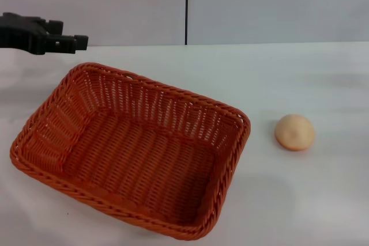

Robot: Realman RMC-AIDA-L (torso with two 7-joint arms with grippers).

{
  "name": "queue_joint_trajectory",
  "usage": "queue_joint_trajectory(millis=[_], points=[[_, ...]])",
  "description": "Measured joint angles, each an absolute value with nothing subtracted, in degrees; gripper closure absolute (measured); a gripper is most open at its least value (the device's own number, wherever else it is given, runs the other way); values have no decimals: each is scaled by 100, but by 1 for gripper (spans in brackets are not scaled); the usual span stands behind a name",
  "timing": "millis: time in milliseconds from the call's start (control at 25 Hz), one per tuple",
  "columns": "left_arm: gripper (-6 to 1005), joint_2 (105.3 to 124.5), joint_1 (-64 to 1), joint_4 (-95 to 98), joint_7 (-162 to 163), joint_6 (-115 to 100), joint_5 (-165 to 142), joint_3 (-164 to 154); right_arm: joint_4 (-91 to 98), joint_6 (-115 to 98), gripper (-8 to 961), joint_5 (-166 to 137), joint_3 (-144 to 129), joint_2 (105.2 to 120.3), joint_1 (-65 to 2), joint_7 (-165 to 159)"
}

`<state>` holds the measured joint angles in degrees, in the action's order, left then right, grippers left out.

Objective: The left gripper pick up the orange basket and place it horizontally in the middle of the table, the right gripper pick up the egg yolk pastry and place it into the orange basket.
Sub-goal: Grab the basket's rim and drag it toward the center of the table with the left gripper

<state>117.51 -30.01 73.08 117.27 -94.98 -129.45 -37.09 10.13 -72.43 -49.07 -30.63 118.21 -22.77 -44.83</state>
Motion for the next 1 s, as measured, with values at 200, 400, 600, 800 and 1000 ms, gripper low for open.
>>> queue_joint_trajectory(millis=[200,400,600,800,1000], points=[[214,11771,-3020,7322,11907,-9483,-13482,-3999,1019,-7224,332,-4902,-3057,11821,-2309,-4482],[215,11785,-3068,7285,11994,-9294,-13762,-4078,994,-7223,331,-4902,-3058,11821,-2326,-4483],[222,11786,-3097,7255,12049,-9229,-13967,-4168,983,-7223,331,-4902,-3061,11829,-2319,-4570],[231,11786,-3116,7091,12076,-9129,-14063,-4246,982,-7224,331,-4904,-3061,11837,-2293,-4612],[241,11786,-3137,6875,12074,-8972,-14157,-4321,968,-7225,331,-4915,-3088,11848,-2278,-4618]])
